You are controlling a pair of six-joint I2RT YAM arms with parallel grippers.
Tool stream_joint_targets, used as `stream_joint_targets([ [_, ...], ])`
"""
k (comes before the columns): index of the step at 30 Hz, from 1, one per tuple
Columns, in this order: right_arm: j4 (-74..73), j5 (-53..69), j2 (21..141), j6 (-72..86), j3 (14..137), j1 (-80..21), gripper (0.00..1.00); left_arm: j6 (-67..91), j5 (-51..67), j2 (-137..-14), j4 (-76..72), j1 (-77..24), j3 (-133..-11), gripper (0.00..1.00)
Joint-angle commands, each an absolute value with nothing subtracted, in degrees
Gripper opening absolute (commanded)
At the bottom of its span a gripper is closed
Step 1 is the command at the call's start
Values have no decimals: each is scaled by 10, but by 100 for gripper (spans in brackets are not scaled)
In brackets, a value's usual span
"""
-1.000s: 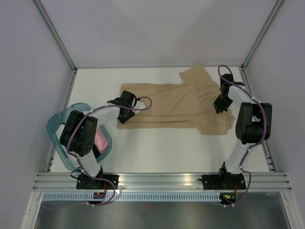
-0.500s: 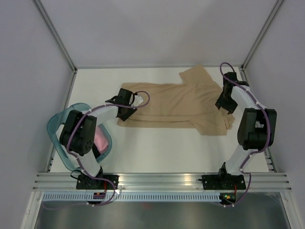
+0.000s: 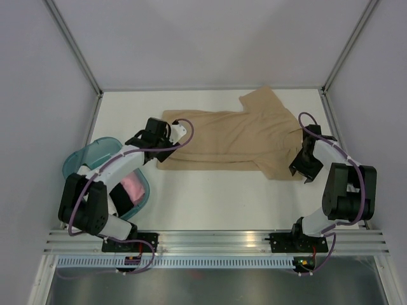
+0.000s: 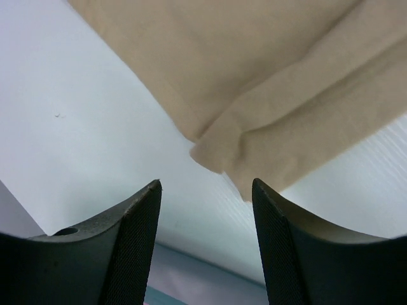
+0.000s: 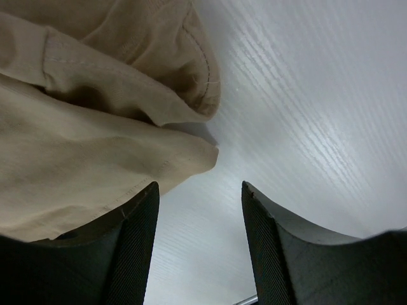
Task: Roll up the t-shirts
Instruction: Fold the tshirt
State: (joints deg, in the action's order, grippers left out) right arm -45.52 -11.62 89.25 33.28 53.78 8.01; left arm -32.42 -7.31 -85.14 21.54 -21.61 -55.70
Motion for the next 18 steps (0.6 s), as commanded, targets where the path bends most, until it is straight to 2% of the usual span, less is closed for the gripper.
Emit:
stream_joint_targets([
  [1,-403,-77,884,345,506,83,61,-364,7,-798,247,-222,-502,64],
  [4,-367,-61,893,351,483,83,60,-402,26,-805,227,-227,-464,65],
  [6,-352,-61,901,352,479,83,59,-395,-21,-823,209,-227,-462,65],
  [9,-347,-78,906,348,477,85,45,-375,-59,-850,190,-221,-481,63],
  [10,-346,-83,906,348,477,86,33,-370,-57,-850,189,-220,-494,63],
  [12,-345,-83,903,343,477,86,23,-368,-42,-843,189,-217,-507,62],
  [13,-345,-83,902,342,479,86,15,-371,-40,-842,189,-216,-518,62],
  [15,-353,-94,895,334,482,86,11,-379,-44,-859,188,-214,-533,62],
  [16,-356,-97,891,332,483,86,3,-380,-50,-869,187,-214,-547,61],
  [18,-360,-101,879,325,483,86,0,-400,-65,-896,191,-214,-559,61],
])
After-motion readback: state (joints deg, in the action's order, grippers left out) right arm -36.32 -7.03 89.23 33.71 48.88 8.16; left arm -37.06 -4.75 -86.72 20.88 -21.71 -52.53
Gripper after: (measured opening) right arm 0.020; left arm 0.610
